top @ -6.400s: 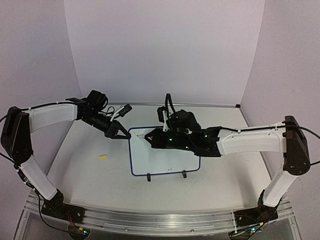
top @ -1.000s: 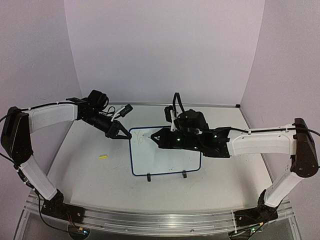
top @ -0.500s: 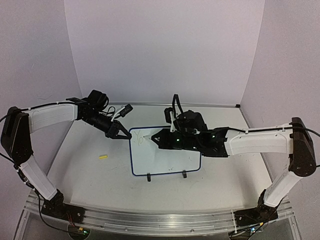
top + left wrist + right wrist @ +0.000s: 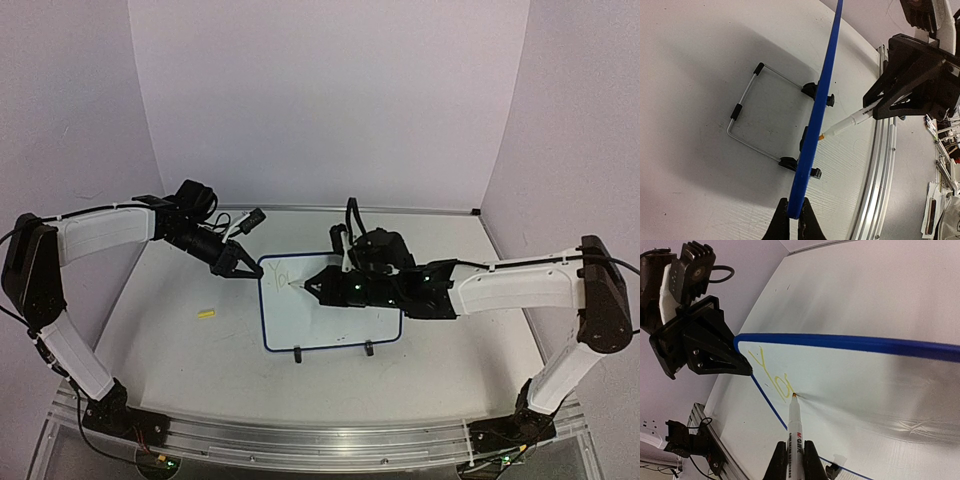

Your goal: Write a sentence on the whiteboard

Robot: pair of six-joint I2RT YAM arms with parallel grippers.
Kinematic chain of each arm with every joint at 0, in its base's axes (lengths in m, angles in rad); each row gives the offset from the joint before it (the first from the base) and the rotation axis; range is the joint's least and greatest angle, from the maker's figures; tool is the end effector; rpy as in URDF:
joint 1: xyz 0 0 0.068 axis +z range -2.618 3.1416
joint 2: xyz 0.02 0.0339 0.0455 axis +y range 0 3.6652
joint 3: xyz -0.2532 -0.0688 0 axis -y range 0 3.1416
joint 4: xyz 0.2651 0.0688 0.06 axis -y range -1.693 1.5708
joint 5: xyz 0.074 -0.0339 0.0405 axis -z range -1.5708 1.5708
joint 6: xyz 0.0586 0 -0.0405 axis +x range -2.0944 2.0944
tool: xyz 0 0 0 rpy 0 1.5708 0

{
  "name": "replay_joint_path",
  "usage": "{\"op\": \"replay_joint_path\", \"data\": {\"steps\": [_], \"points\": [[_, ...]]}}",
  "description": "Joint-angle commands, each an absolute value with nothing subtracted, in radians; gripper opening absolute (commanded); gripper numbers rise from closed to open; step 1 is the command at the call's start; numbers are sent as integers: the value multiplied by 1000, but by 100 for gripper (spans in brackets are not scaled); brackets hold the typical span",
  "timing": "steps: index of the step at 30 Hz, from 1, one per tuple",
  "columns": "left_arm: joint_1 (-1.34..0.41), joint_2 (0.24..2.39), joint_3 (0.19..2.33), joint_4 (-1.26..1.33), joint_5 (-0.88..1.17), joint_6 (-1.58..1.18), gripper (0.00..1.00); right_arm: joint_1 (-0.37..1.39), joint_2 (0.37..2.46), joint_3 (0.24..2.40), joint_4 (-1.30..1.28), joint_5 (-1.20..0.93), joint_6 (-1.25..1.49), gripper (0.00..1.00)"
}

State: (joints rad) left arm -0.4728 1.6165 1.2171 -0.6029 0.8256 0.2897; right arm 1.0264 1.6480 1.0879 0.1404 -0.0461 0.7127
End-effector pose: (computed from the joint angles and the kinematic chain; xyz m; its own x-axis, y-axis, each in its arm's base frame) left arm 0.3012 -0.2024 0.2228 -0.5302 0.4888 -0.6929 0.8478 0.2963 -0.4398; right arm 0.2137 0.3581 0.2219 -0.7327 0.0510 -0.6787 -0.5250 0.5921 0.6113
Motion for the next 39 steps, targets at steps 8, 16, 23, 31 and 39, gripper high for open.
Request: {"op": "replay_joint_path", "data": {"steps": [8, 16, 23, 31, 39], "points": [[-483, 1603, 1235, -644, 747, 315, 0, 1019, 1594, 1081, 113, 41, 715, 0], [-485, 1602, 1236, -644, 746, 315, 0, 1020, 1572, 1121, 94, 71, 687, 0], [-485, 1602, 1236, -644, 747, 315, 0, 1019, 1576, 1141, 94, 81, 677, 0], [-486, 1600, 1236, -644, 747, 315, 0, 1019, 1590, 1121, 94, 73, 690, 0], [-486, 1601, 1238, -647, 747, 315, 0, 1020, 1590, 1070, 92, 49, 720, 0]]}}
